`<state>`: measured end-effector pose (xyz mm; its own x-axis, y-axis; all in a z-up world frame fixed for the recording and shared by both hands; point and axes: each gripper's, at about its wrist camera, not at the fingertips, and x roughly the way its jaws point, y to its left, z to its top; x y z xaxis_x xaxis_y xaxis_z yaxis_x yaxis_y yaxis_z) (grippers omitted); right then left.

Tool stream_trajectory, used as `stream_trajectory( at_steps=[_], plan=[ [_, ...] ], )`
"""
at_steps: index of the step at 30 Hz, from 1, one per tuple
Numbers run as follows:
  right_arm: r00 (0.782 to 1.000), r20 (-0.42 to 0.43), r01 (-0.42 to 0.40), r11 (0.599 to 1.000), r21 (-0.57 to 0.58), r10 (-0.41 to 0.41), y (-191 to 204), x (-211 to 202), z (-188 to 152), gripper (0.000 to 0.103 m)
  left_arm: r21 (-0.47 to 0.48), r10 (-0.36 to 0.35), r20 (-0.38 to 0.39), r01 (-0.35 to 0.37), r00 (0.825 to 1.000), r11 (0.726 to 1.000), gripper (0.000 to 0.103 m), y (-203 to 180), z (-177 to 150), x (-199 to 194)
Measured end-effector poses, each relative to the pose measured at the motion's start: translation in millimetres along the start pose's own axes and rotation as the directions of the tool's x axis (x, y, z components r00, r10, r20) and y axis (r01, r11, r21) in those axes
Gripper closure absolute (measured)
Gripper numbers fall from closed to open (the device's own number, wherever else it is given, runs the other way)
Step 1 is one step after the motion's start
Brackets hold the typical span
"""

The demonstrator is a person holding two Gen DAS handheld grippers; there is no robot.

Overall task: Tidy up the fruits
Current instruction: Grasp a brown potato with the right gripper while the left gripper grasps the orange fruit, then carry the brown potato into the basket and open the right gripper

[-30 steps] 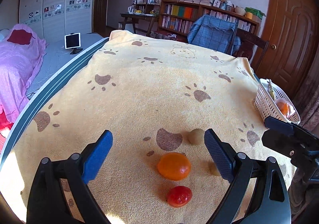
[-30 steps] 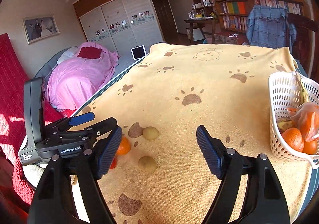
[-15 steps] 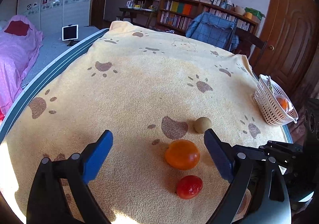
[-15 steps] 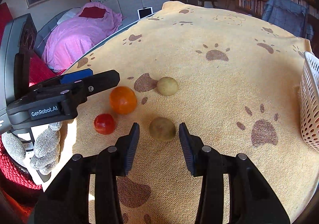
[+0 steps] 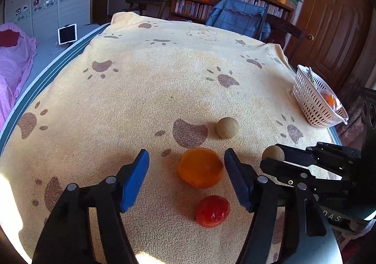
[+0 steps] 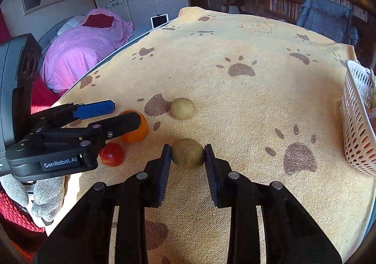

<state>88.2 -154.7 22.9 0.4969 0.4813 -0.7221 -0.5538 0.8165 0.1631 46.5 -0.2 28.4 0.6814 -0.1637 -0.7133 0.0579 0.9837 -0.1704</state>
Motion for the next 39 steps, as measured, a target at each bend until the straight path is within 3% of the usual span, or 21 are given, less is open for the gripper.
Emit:
stream_trajectory(
  at_steps=[7, 10, 11, 27, 39],
  plan=[
    [0.999, 0.045, 0.024, 0.999, 0.034, -0.026, -7.2, -7.6, 1.3, 0.073, 0.036, -0.029, -0.050, 0.031, 0.998, 0.999, 0.045, -6.5, -2.1, 10.3],
    [0.997, 0.068, 0.035, 0.998, 0.047, -0.038, -9.3, -11.8, 1.7, 0.073, 0.029, -0.041, -0.068, 0.043, 0.997, 0.999, 0.059, -5.3, -2.9, 14.6],
    [0.996, 0.077, 0.037, 0.998, 0.052, -0.041, -10.3, -13.7, 1.8, 0.073, 0.026, -0.049, -0.067, 0.050, 0.997, 0.998, 0.060, -4.7, -2.9, 14.4],
    [0.977, 0.186, 0.070, 0.985, 0.158, -0.100, -34.8, -41.5, 9.6, 0.073, -0.037, -0.048, -0.009, 0.047, 0.999, 0.998, 0.060, 7.1, -0.8, 4.9],
    [0.928, 0.292, 0.129, 0.936, 0.328, -0.230, -88.1, -90.3, 16.8, 0.073, -0.061, -0.046, 0.025, 0.048, 0.999, 0.997, 0.060, 9.9, -1.8, -0.9]
  ],
)
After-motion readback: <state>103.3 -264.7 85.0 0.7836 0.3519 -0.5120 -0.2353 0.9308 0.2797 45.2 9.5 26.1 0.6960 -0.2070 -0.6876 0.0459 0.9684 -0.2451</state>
